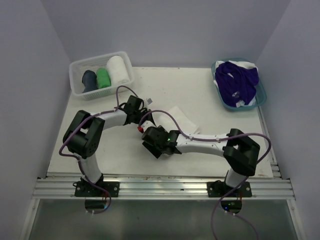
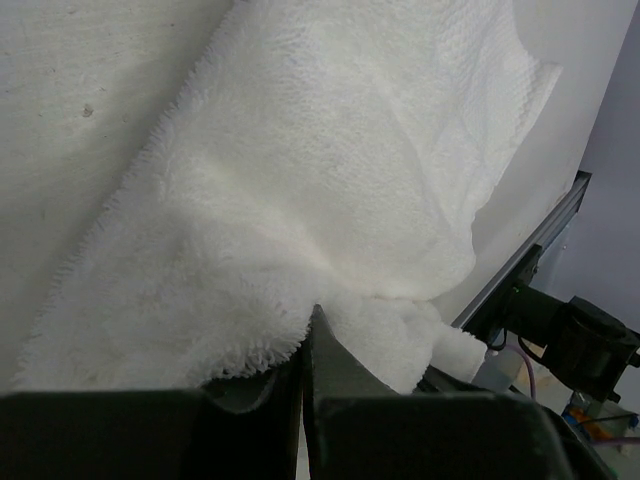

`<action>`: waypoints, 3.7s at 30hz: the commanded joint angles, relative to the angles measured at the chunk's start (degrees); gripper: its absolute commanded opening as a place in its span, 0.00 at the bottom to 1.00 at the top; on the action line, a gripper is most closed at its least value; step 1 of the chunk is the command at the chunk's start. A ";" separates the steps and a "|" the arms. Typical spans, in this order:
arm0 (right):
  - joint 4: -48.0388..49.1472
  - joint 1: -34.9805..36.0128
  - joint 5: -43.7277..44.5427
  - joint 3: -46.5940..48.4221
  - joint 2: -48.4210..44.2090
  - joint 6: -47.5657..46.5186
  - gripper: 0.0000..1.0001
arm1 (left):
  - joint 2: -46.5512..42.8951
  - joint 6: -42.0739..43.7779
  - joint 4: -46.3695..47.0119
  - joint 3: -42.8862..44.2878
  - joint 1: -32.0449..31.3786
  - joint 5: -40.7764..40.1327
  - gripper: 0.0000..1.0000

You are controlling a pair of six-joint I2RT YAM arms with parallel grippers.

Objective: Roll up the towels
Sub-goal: Roll the towel

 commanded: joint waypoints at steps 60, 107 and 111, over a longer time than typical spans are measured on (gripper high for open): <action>27.35 -24.21 -45.88 -24.37 -2.83 12.60 0.00 | -11.13 -4.45 -10.87 2.14 4.71 -14.37 1.00; 6.97 -13.60 -11.28 -14.36 -19.01 3.29 0.72 | -2.34 -27.75 -11.93 -0.41 -0.13 -24.40 0.40; 6.26 -7.69 -2.74 -10.05 -15.76 -1.36 0.73 | -2.60 -27.48 -12.72 -0.15 -0.13 -24.58 0.40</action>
